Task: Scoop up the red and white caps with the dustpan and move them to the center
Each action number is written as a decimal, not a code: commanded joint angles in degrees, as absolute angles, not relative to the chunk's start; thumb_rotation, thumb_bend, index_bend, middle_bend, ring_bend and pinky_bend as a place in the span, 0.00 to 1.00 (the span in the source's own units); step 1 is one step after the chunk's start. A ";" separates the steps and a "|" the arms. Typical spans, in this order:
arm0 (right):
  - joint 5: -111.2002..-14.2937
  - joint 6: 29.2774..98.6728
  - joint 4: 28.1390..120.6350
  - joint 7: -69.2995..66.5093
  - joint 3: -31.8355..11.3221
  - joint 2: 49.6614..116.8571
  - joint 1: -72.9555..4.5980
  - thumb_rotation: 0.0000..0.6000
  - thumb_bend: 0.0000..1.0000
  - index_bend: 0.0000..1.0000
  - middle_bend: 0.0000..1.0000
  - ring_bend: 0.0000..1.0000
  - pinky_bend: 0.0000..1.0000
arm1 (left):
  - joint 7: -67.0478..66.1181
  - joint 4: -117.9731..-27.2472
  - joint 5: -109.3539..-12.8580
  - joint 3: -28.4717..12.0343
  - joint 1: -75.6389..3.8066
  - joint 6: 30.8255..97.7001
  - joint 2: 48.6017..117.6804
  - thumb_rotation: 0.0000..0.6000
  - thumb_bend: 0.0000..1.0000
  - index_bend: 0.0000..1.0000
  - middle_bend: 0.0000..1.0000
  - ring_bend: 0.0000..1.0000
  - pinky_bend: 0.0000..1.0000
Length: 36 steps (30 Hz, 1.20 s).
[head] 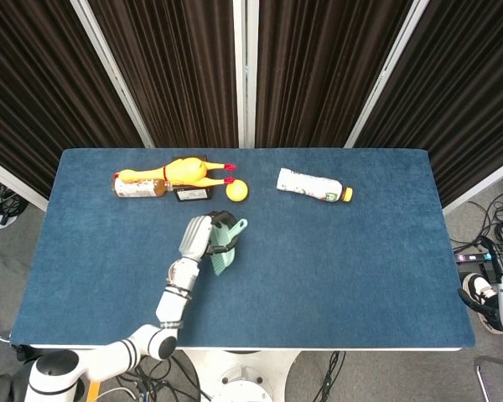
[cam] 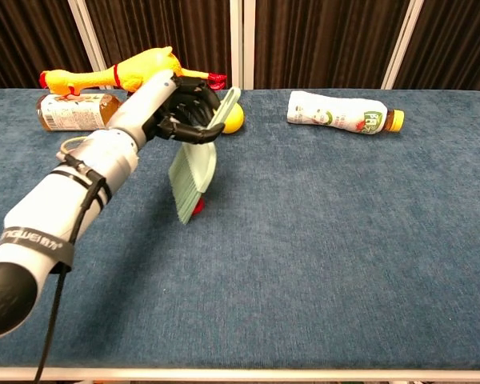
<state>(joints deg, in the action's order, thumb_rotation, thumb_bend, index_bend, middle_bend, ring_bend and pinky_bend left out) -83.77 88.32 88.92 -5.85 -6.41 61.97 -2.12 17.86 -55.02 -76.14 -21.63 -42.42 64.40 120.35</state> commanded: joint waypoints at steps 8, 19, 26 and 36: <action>-83.94 88.31 89.00 -6.02 -6.61 61.84 -2.29 1.00 0.06 0.11 0.20 0.01 0.07 | 19.34 -63.26 -78.17 -20.04 -40.81 64.76 111.29 1.00 0.43 0.52 0.58 0.44 0.47; -85.27 87.68 88.13 -6.34 -6.39 62.75 -3.25 1.00 0.06 0.11 0.20 0.01 0.07 | -4.40 -76.08 -84.63 -7.76 -36.50 59.75 86.69 1.00 0.43 0.52 0.56 0.44 0.43; -85.82 88.88 88.46 -6.45 -6.02 62.47 -2.55 1.00 0.06 0.11 0.20 0.01 0.07 | -14.77 -74.69 -78.22 -6.32 -38.49 51.80 88.70 1.00 0.43 0.51 0.54 0.42 0.39; -86.05 89.19 88.53 -6.75 -5.59 62.18 -2.05 1.00 0.06 0.11 0.20 0.01 0.07 | -20.44 -78.77 -69.15 -6.57 -39.32 47.40 89.08 1.00 0.22 0.22 0.30 0.24 0.33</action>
